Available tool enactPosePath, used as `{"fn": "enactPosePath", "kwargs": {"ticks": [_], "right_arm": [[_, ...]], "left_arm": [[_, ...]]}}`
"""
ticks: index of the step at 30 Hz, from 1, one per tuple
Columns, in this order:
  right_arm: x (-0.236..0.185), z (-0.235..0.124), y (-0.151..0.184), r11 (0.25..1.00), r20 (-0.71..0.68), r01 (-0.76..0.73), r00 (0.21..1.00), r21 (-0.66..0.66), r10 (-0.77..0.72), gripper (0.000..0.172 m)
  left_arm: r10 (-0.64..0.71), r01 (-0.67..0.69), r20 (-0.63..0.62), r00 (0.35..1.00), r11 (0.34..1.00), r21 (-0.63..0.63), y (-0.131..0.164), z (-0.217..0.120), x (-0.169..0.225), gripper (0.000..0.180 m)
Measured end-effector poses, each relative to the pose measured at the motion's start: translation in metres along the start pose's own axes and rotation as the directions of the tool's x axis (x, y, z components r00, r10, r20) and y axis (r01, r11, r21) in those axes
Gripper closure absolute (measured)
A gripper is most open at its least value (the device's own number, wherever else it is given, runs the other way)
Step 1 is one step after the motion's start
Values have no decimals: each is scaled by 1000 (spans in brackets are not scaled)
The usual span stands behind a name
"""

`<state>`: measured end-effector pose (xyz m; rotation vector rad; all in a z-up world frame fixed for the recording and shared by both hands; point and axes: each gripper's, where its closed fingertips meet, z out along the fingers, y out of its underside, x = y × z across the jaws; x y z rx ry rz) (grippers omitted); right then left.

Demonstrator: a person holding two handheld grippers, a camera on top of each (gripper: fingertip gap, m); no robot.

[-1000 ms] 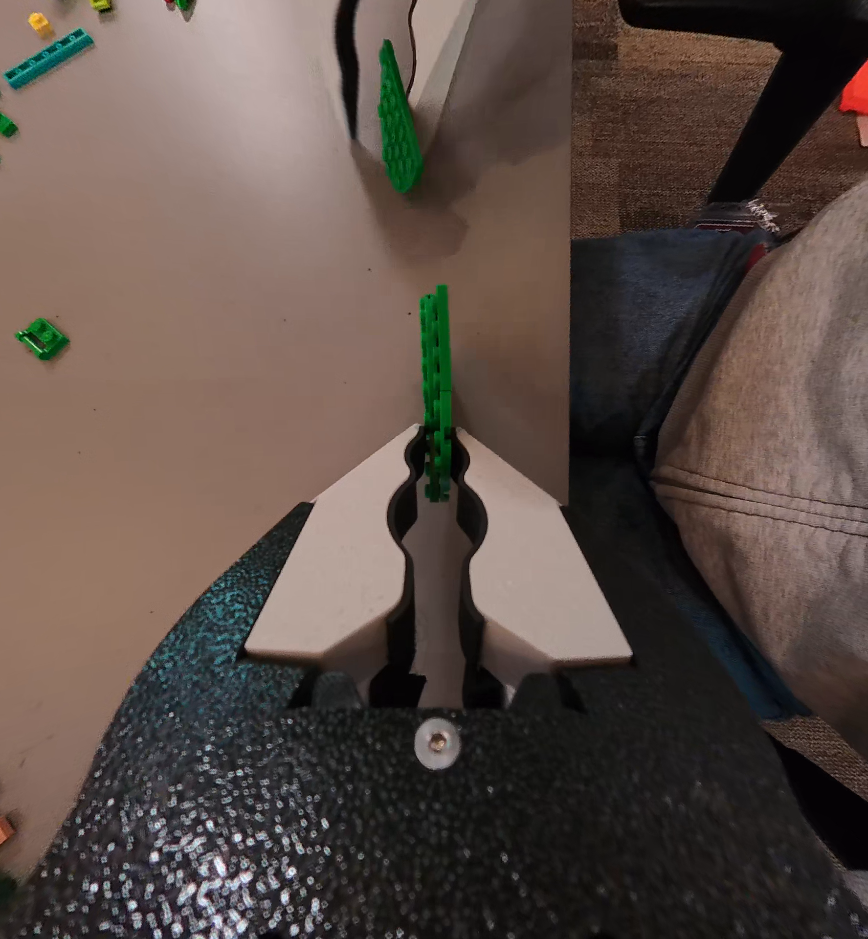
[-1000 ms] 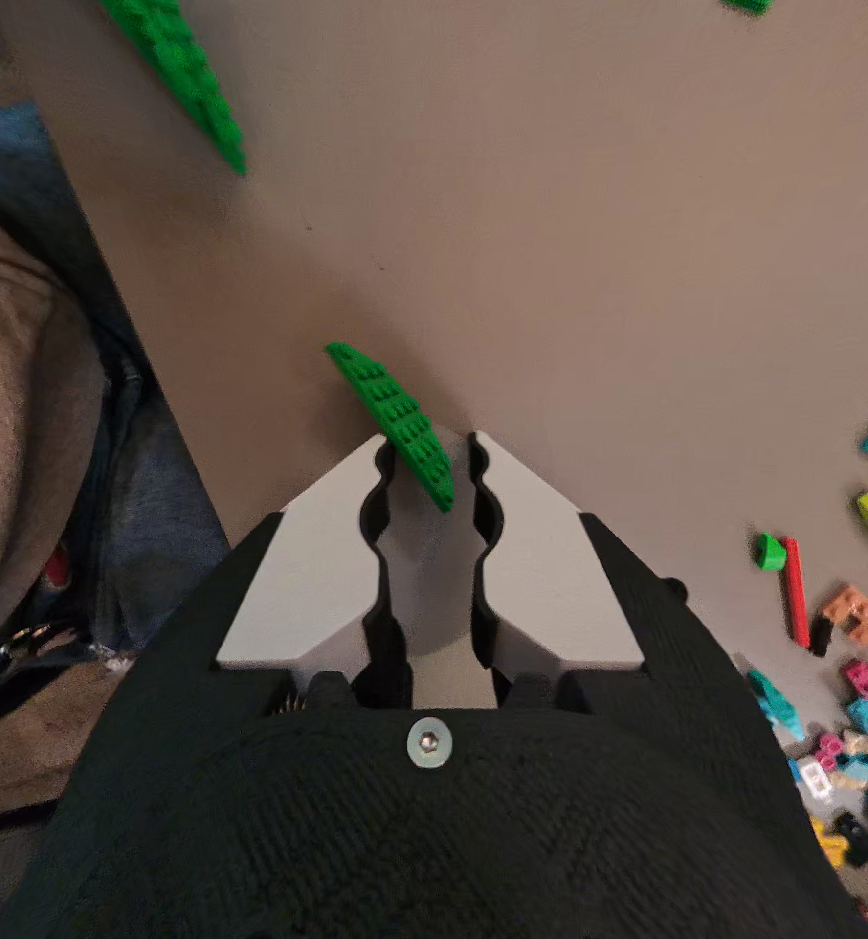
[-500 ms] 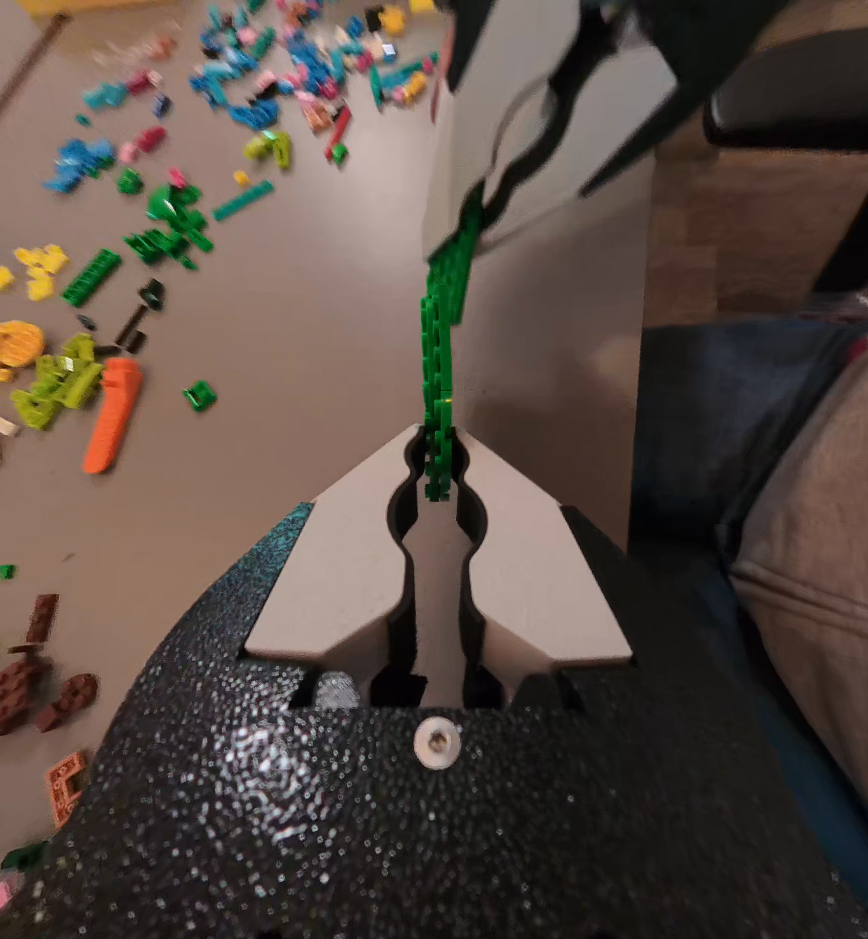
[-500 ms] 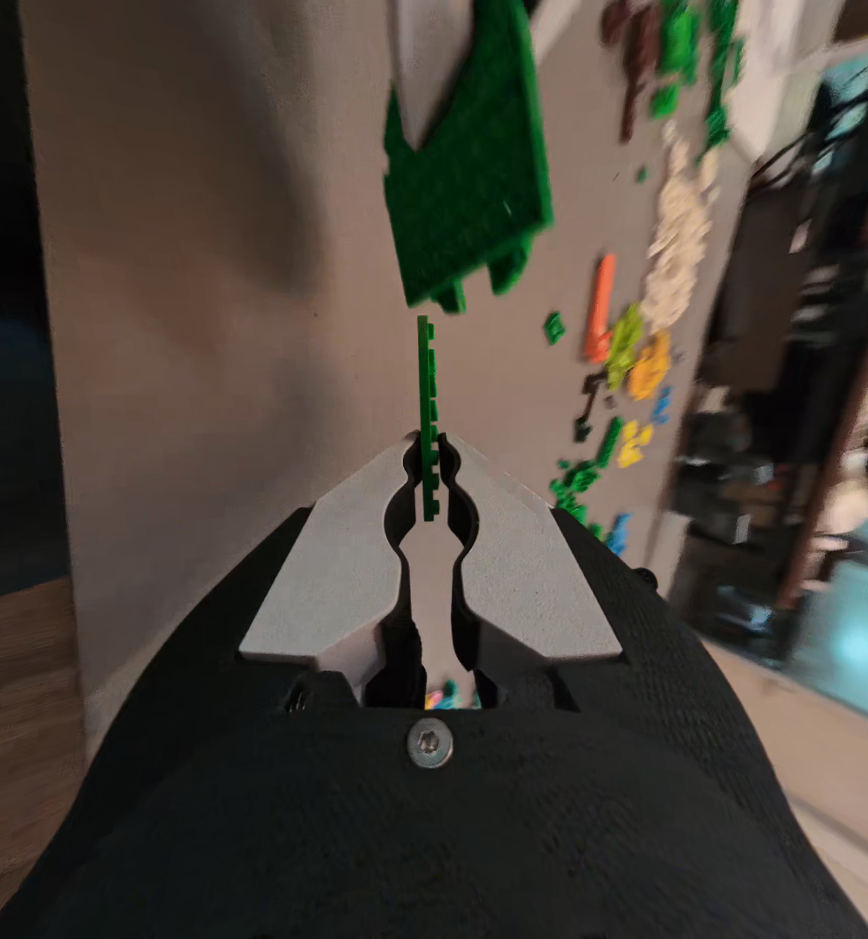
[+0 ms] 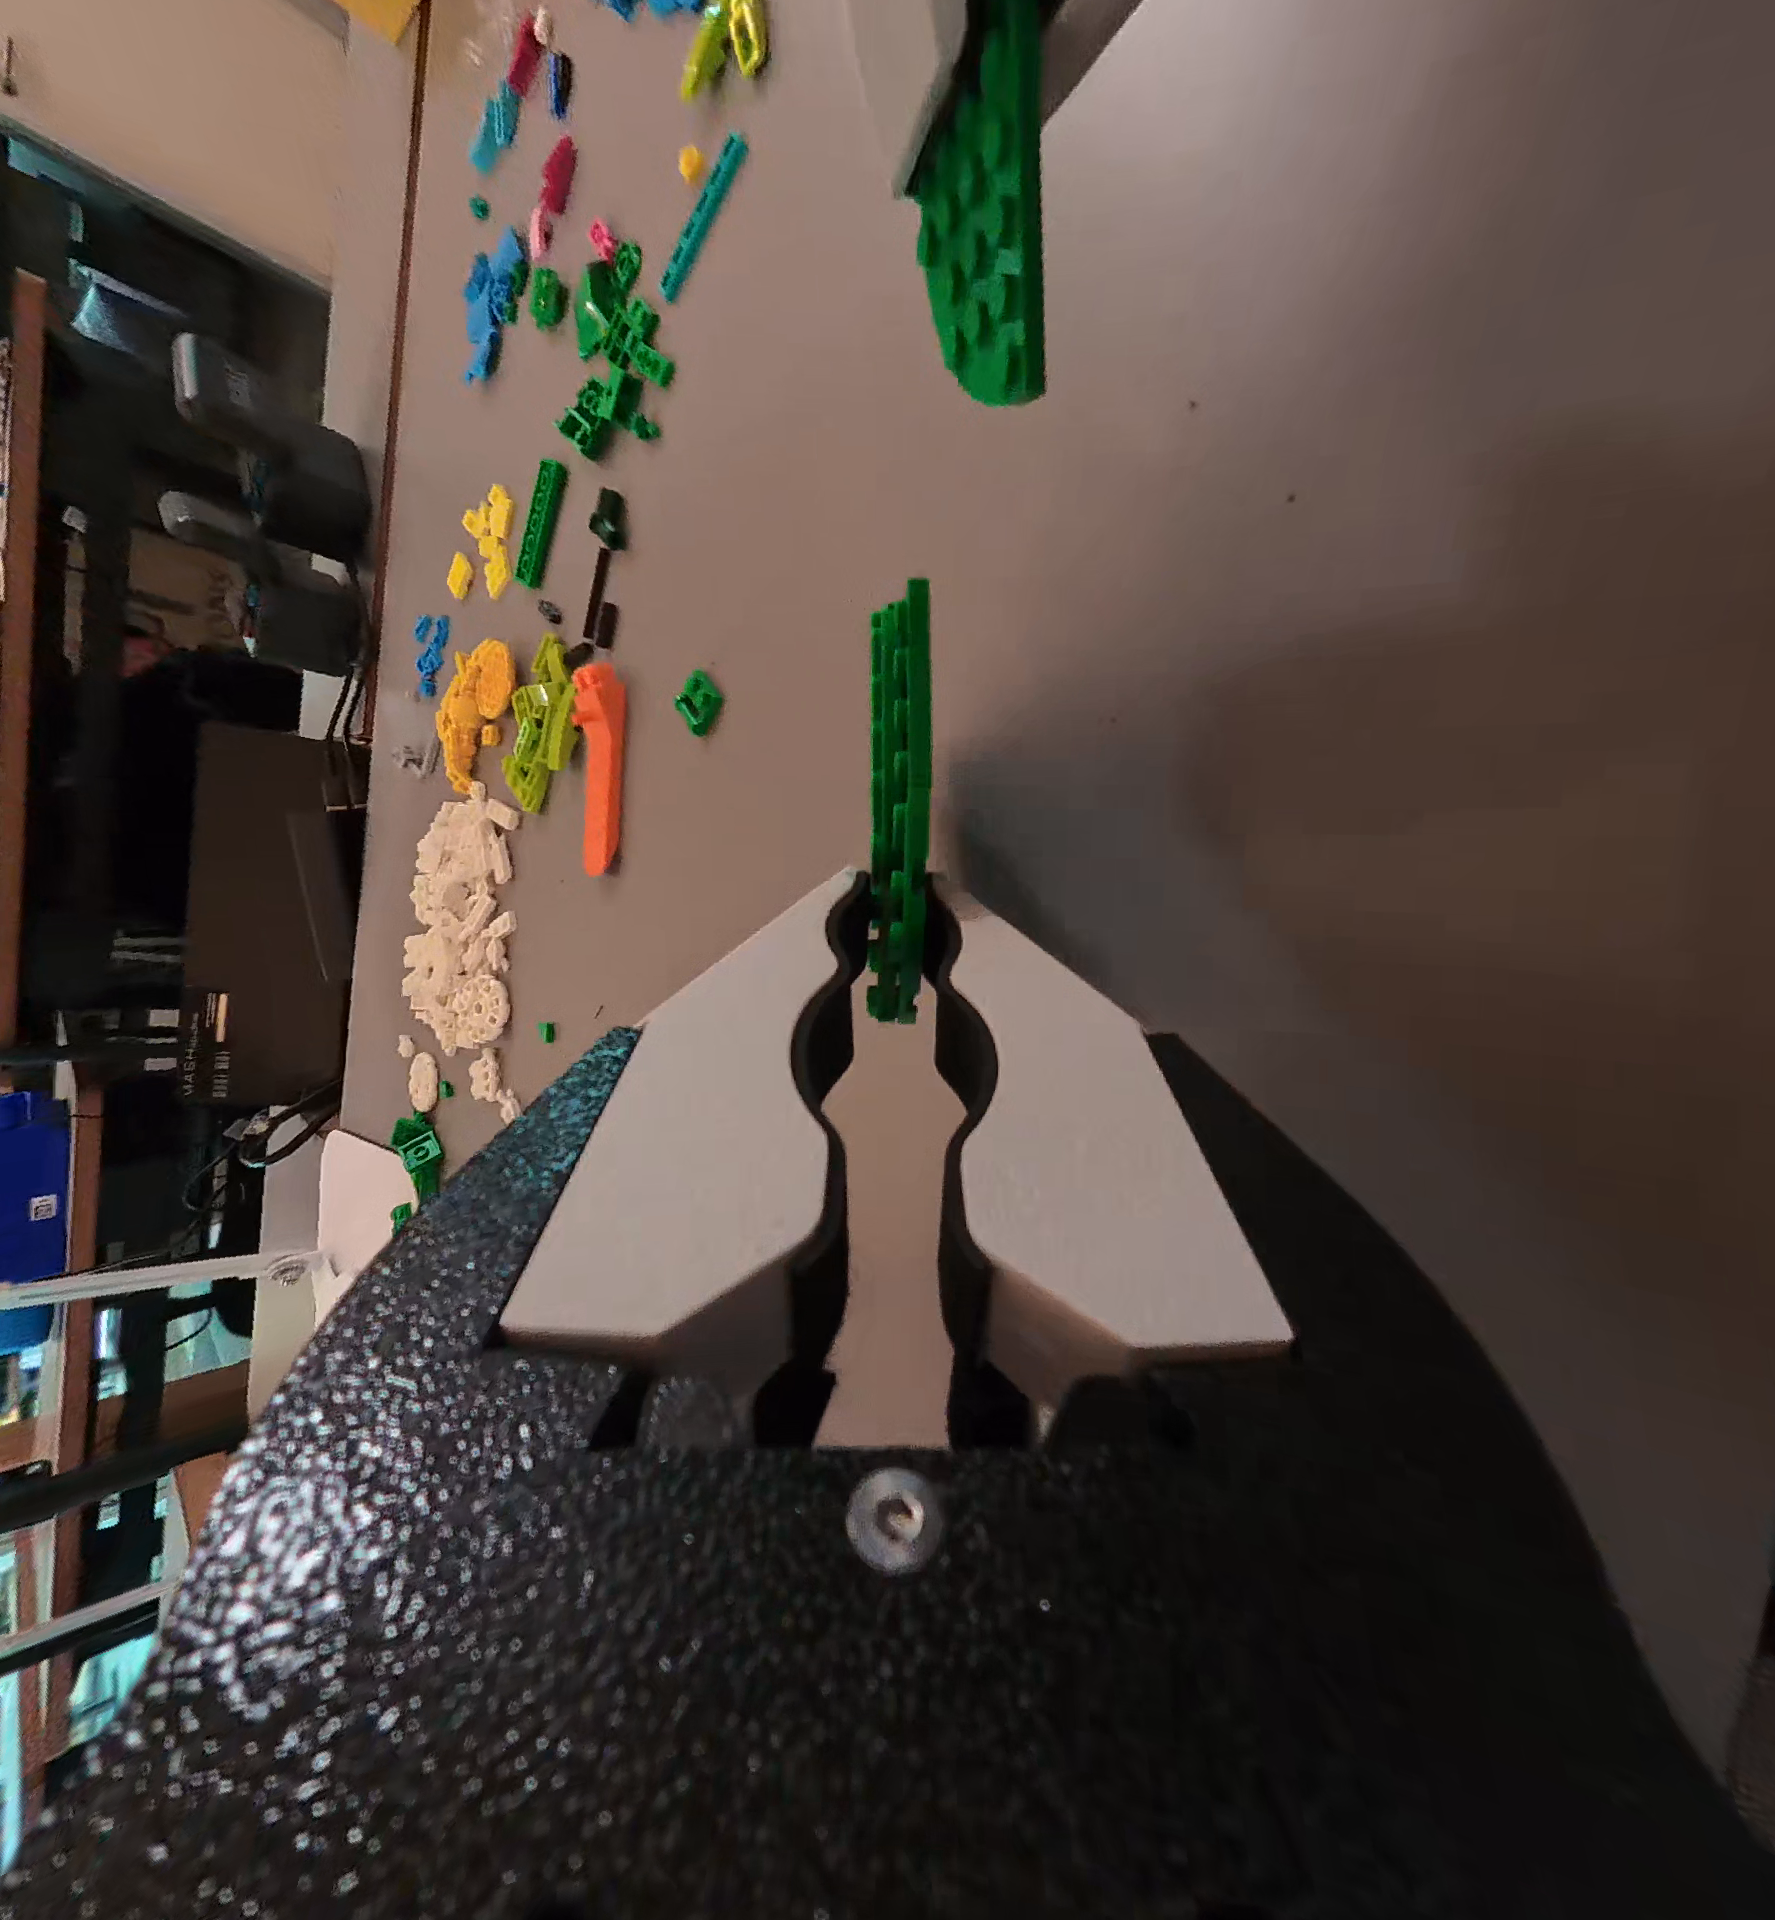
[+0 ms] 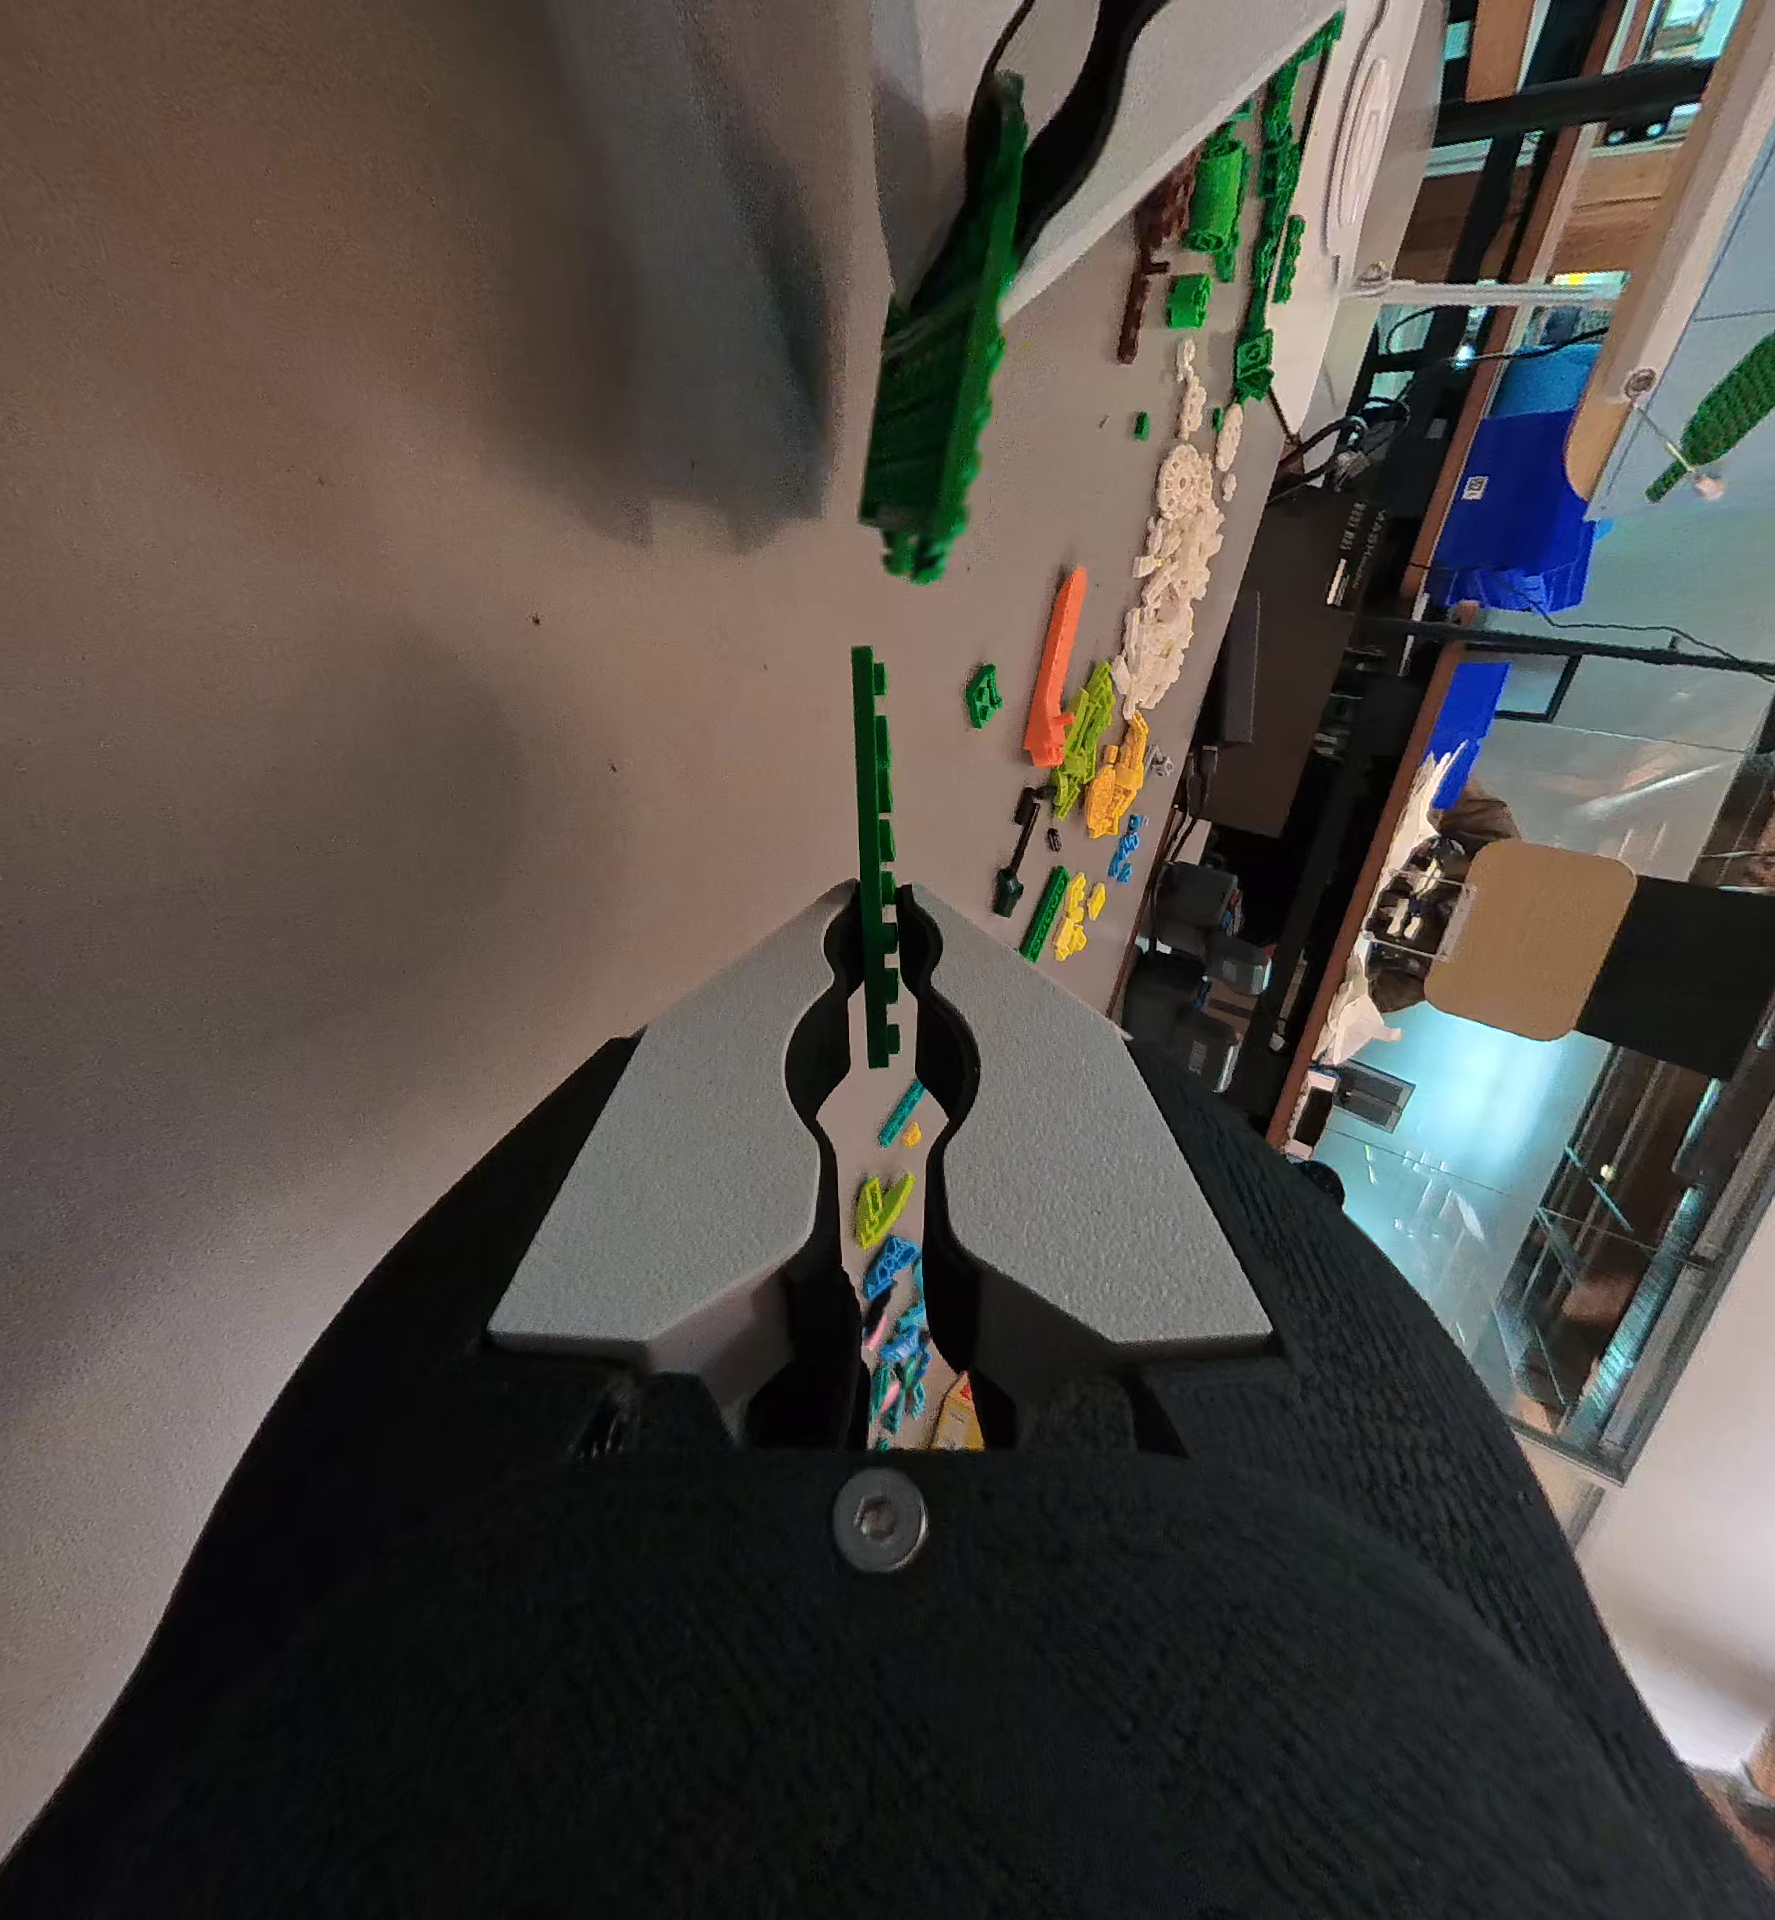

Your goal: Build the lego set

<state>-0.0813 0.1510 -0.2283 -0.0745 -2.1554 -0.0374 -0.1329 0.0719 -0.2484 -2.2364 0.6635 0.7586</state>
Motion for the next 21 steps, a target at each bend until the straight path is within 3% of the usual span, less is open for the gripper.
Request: {"fn": "enactPosePath", "kwargs": {"ticks": [4, 14, 17, 19, 21], "right_arm": [[-2, 2, -4, 1000, 0, -15, 1000, 18, 15, 168], [-12, 10, -16, 993, 62, -100, 993, 66, 96, 169], [-12, 12, -21, 984, 87, -153, 986, 92, 145, 168], [-11, 12, -26, 980, 89, -169, 983, 109, 159, 169], [-8, 10, -34, 976, 86, -172, 983, 137, 161, 169]], "left_arm": [[2, -4, -55, 998, 1000, -26, 4, 5, 11, 154], [-12, 34, -164, 986, 991, 129, -7, 0, 24, 127], [-28, 67, -242, 970, 985, 156, -9, -8, 29, 111], [-25, 81, -262, 965, 975, 205, -15, -16, 29, 112], [17, 51, -211, 977, 948, 313, -31, -26, 24, 129]]}}
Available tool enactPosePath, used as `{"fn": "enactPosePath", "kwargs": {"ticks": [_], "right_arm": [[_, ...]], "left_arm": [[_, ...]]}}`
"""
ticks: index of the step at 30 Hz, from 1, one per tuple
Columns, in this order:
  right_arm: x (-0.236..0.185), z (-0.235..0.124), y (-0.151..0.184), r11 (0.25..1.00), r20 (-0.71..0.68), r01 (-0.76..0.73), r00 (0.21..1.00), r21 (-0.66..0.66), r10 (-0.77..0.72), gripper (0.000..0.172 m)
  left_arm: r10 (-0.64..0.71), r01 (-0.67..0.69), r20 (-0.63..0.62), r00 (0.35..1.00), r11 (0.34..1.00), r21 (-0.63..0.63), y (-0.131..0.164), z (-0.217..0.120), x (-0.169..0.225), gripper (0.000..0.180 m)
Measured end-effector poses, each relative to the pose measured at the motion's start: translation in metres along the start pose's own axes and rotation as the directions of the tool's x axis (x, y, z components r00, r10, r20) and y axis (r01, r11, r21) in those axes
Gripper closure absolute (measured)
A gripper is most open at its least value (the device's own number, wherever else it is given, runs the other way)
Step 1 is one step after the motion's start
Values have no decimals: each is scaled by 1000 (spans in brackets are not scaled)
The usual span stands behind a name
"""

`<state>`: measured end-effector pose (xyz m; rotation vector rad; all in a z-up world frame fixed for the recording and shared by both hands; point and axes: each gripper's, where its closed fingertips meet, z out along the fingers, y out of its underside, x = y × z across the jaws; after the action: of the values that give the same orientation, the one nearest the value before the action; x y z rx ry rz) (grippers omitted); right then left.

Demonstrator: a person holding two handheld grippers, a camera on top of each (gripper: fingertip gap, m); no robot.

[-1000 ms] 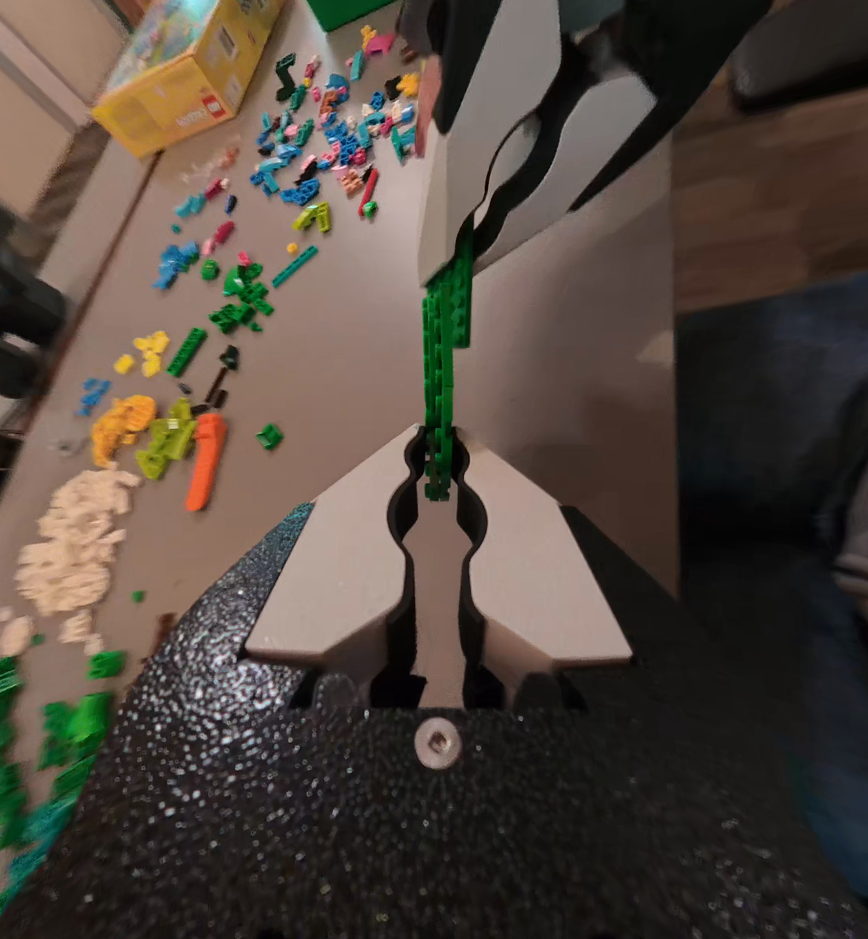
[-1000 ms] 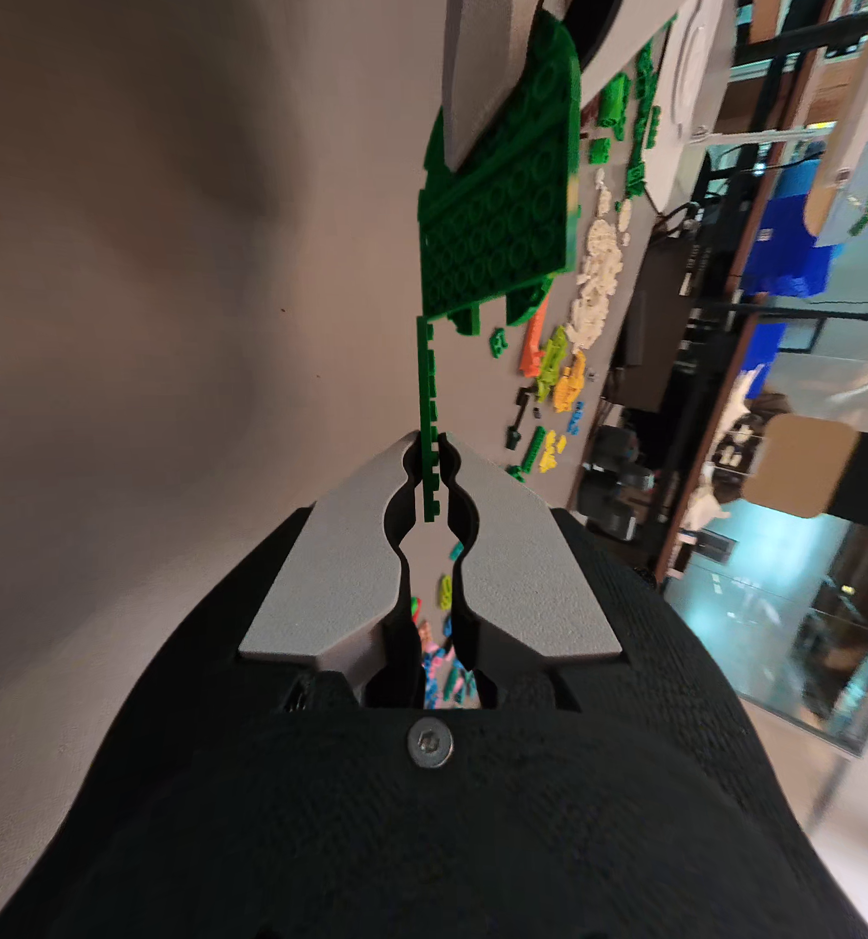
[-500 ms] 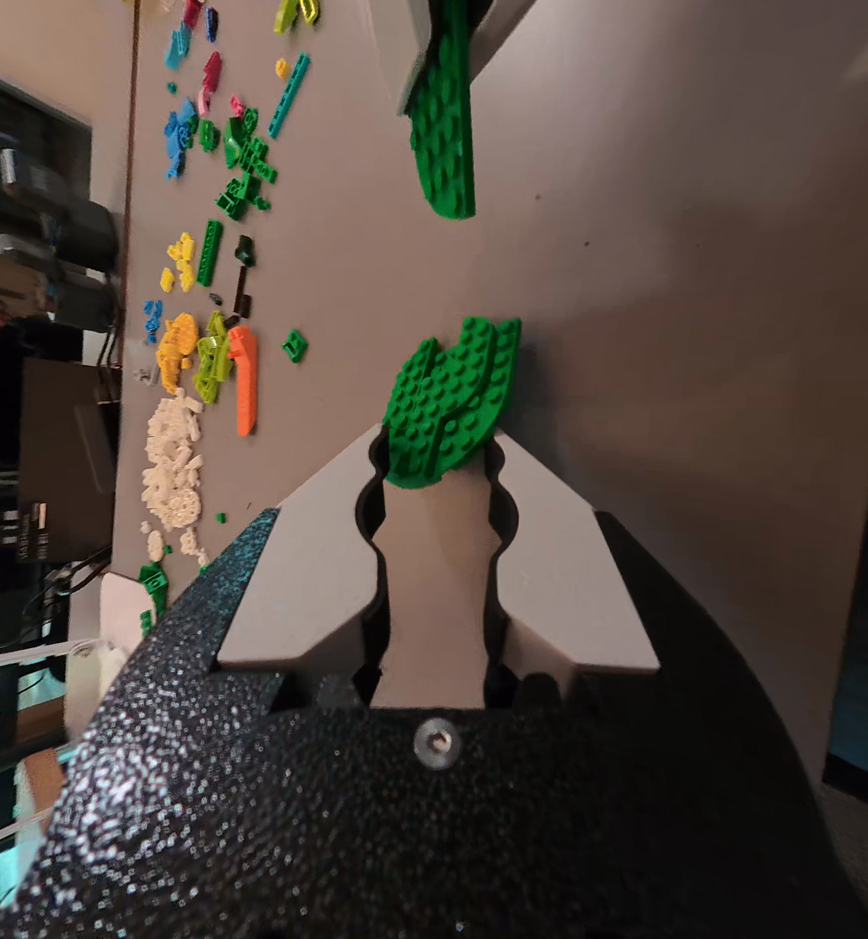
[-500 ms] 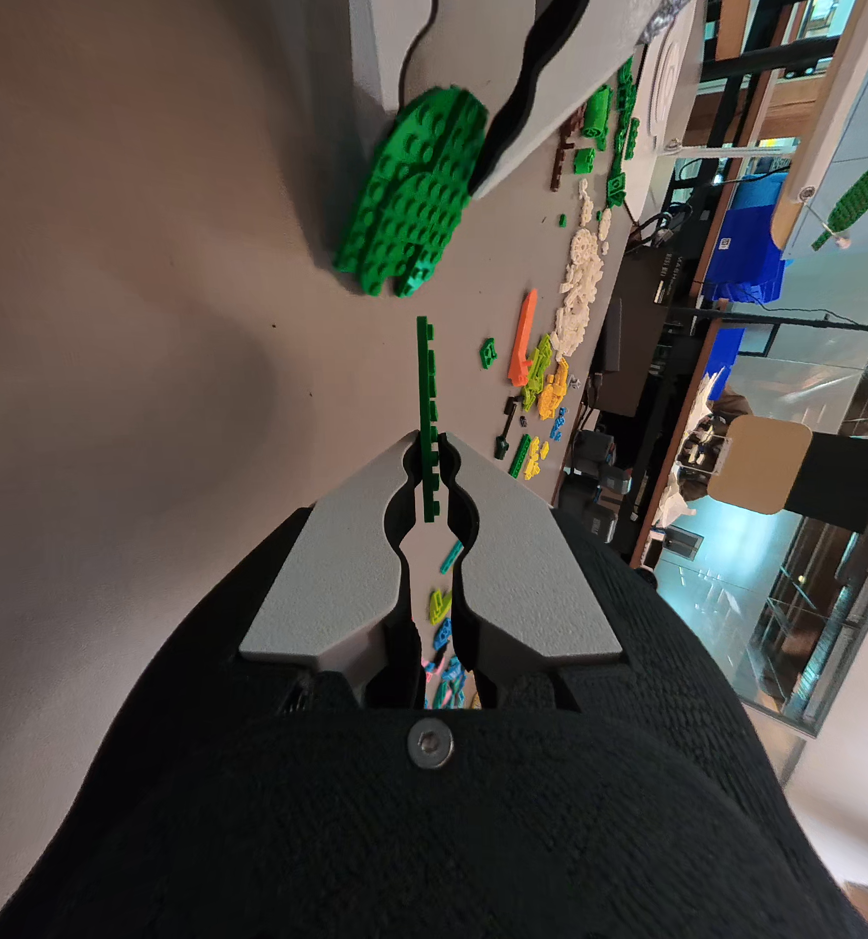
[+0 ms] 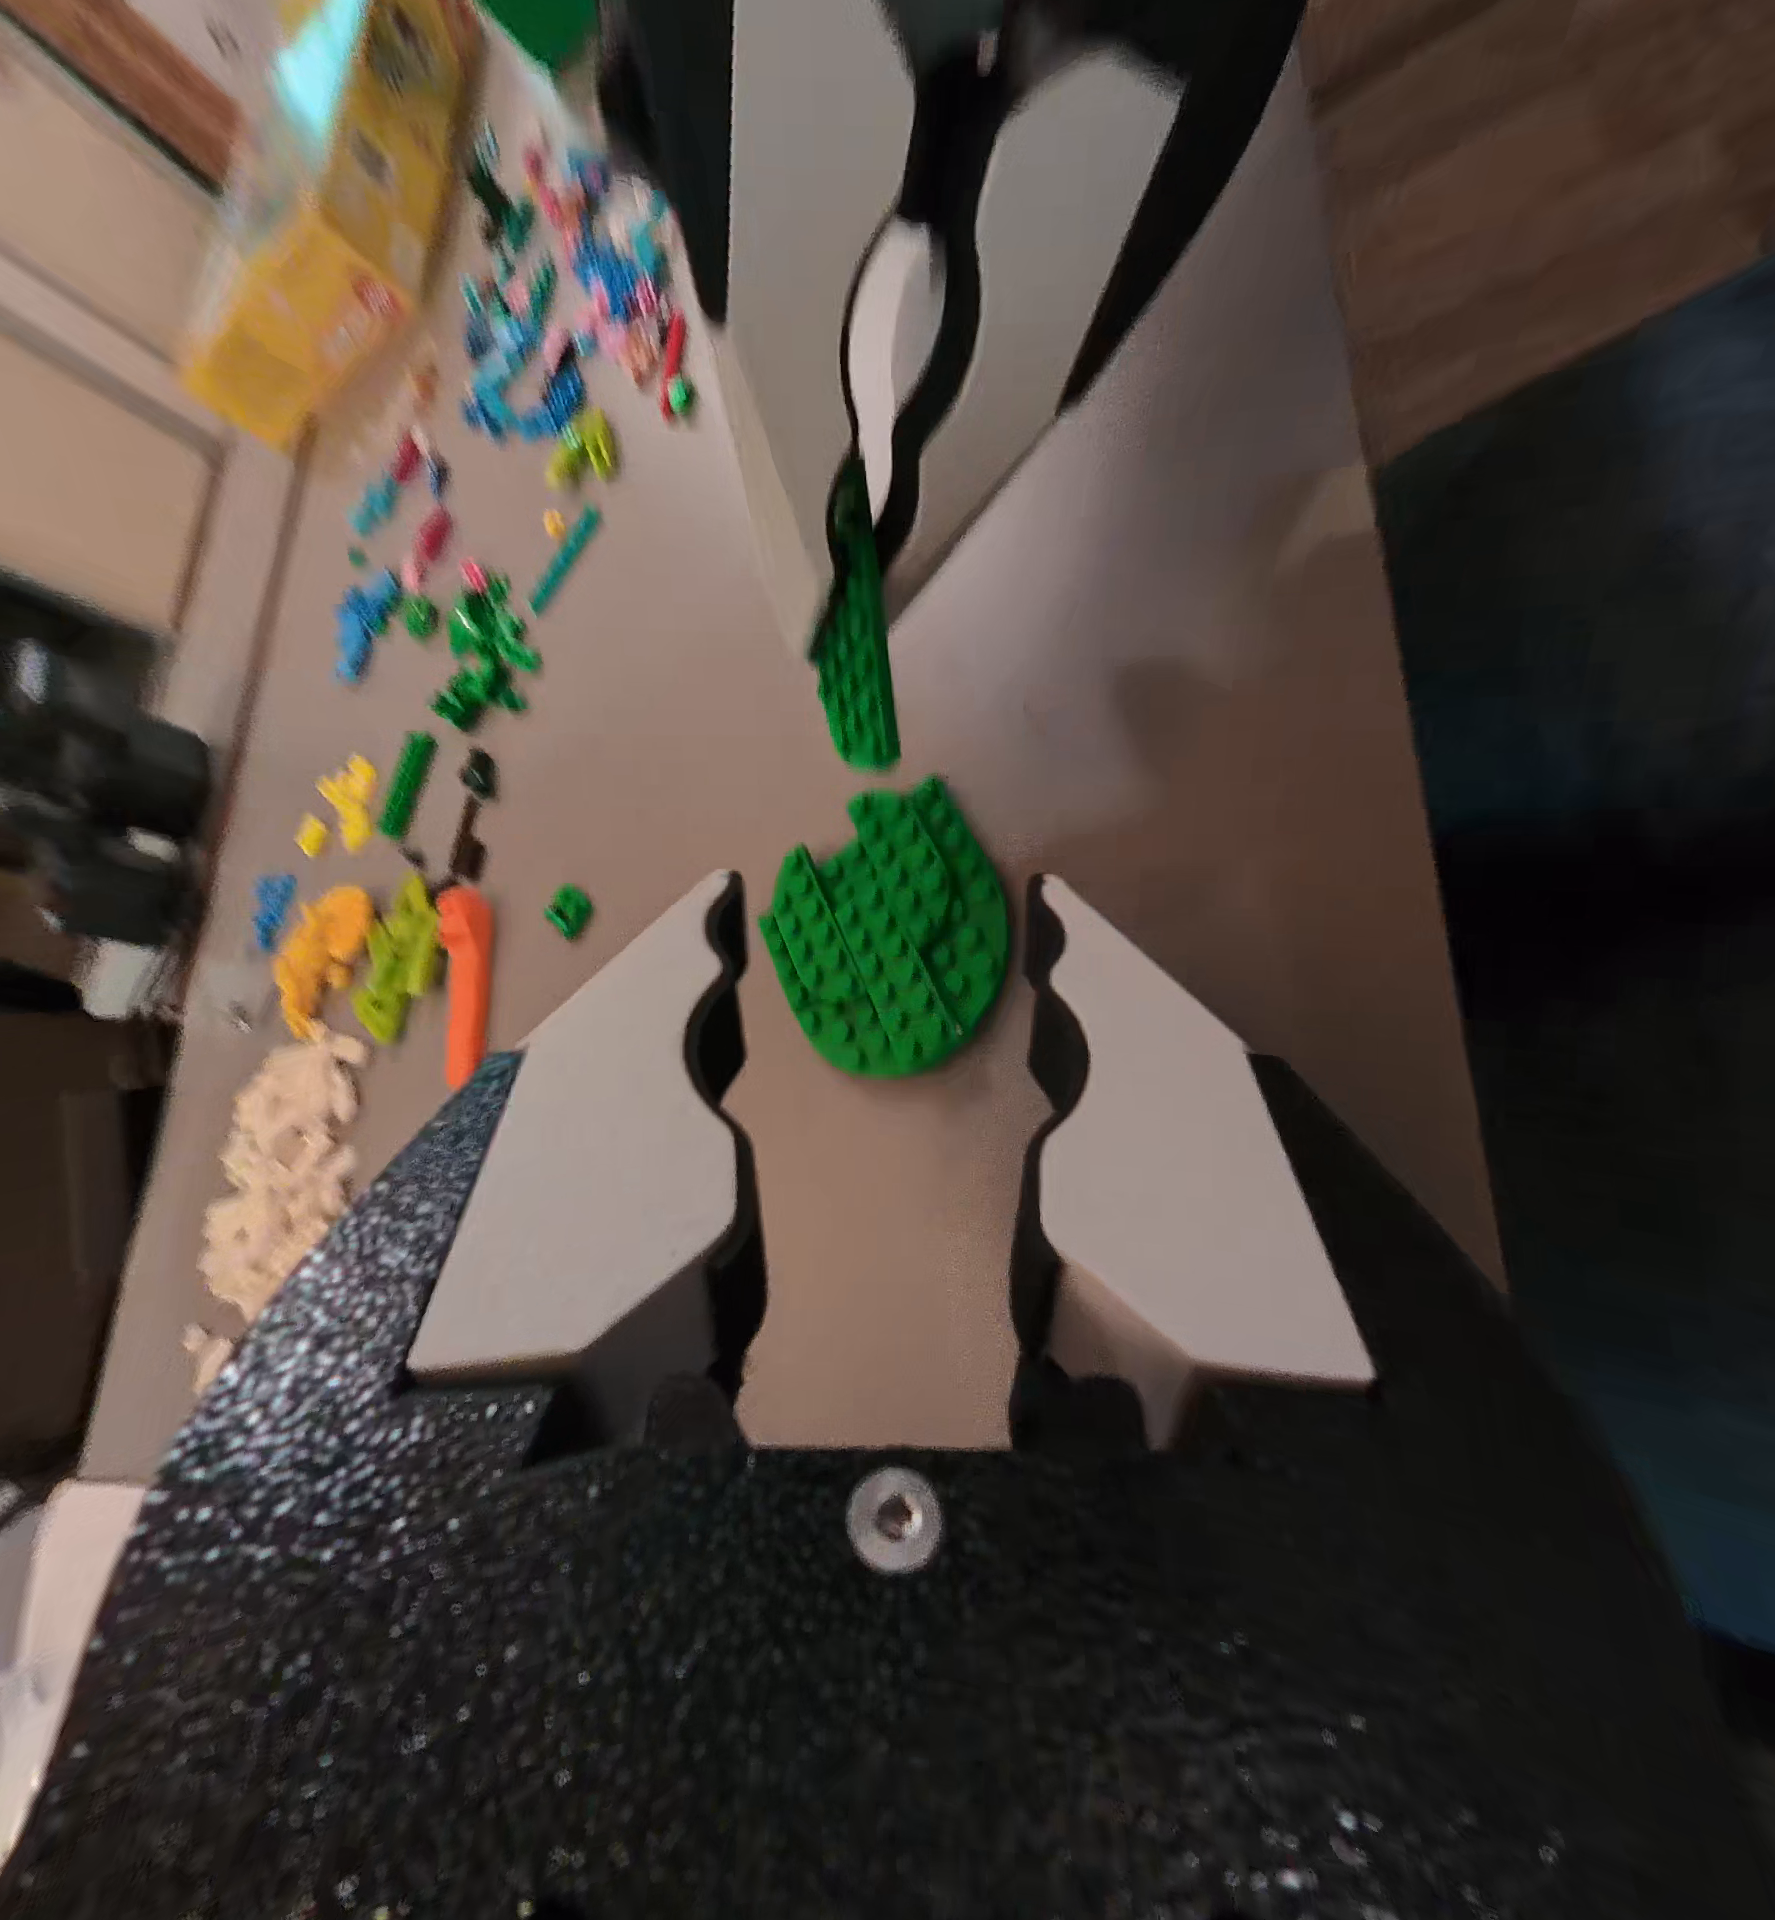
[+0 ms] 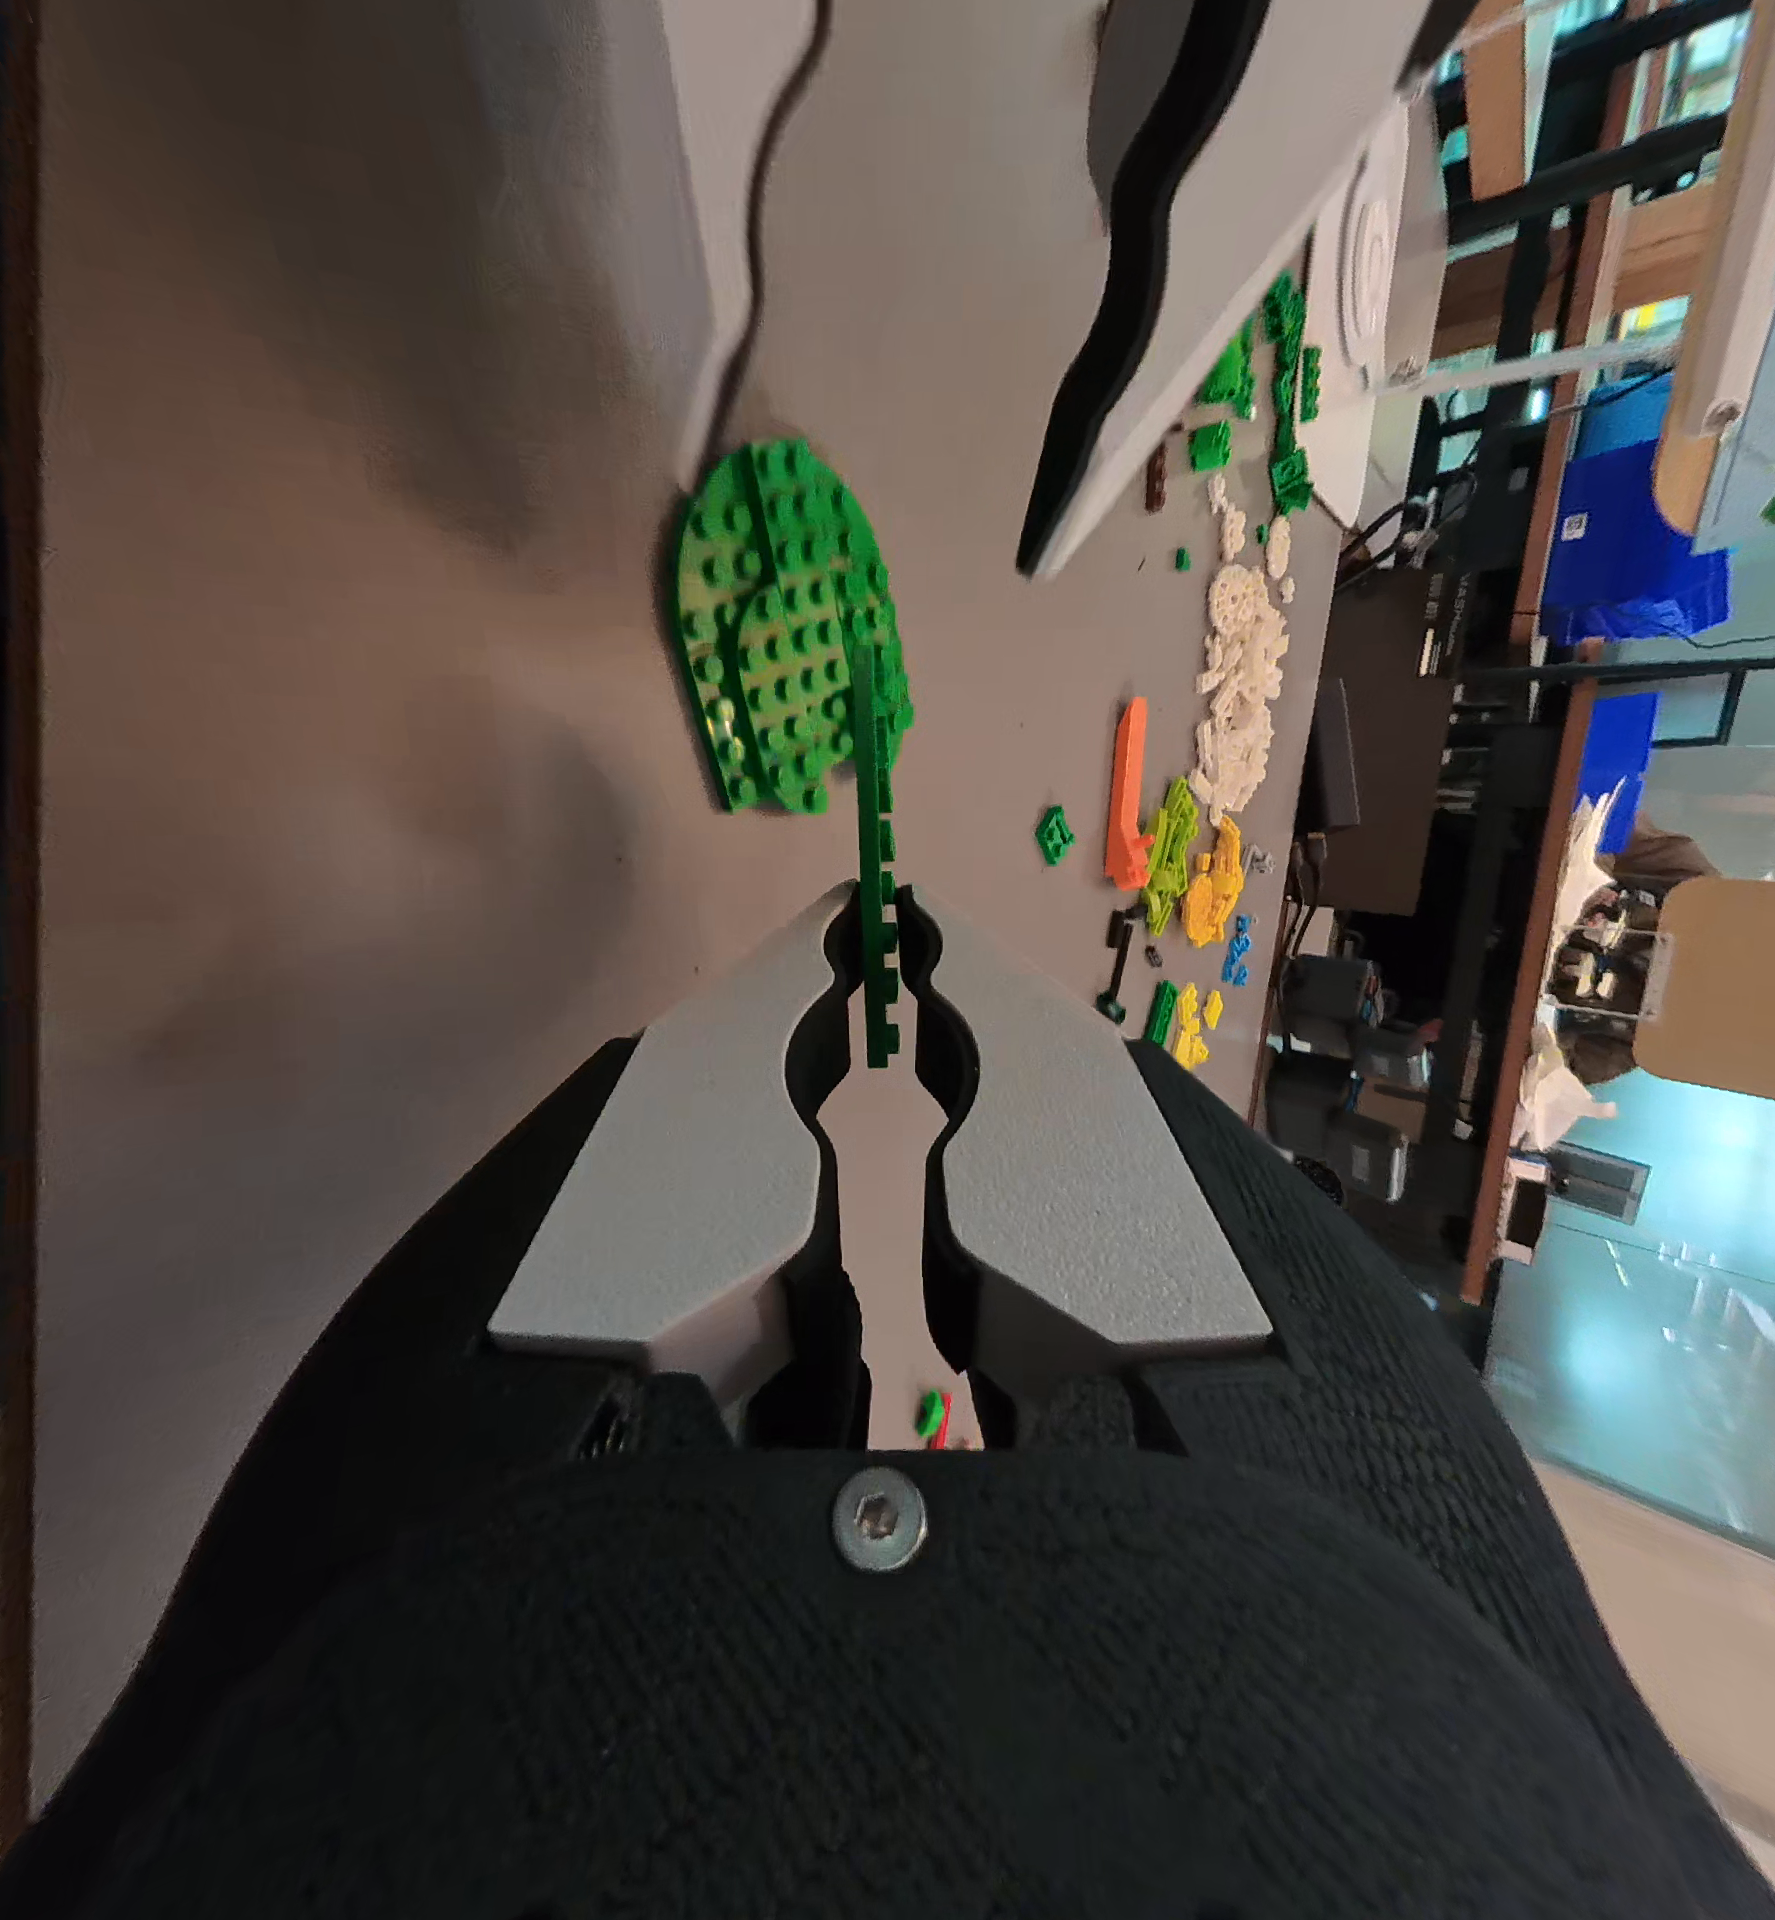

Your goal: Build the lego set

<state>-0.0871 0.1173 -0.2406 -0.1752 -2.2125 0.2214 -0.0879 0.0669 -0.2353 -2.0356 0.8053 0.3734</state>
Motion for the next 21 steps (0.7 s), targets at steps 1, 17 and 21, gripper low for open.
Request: {"fn": "enactPosePath", "kwargs": {"ticks": [1, 17, 21], "right_arm": [[0, -1, -4, 1000, 2, 1, 1000, 11, -1, 169], [55, -56, -58, 634, 186, -563, 807, 530, 560, 130], [67, -76, -72, 317, 428, -721, 644, 616, 635, 126]], "left_arm": [[26, -26, 23, 999, 999, 35, -9, -1, -1, 137], [-343, 298, 1, 939, 820, 489, -68, -30, -33, 179], [-465, 511, -281, 840, 502, 698, -98, -60, -40, 179]]}}
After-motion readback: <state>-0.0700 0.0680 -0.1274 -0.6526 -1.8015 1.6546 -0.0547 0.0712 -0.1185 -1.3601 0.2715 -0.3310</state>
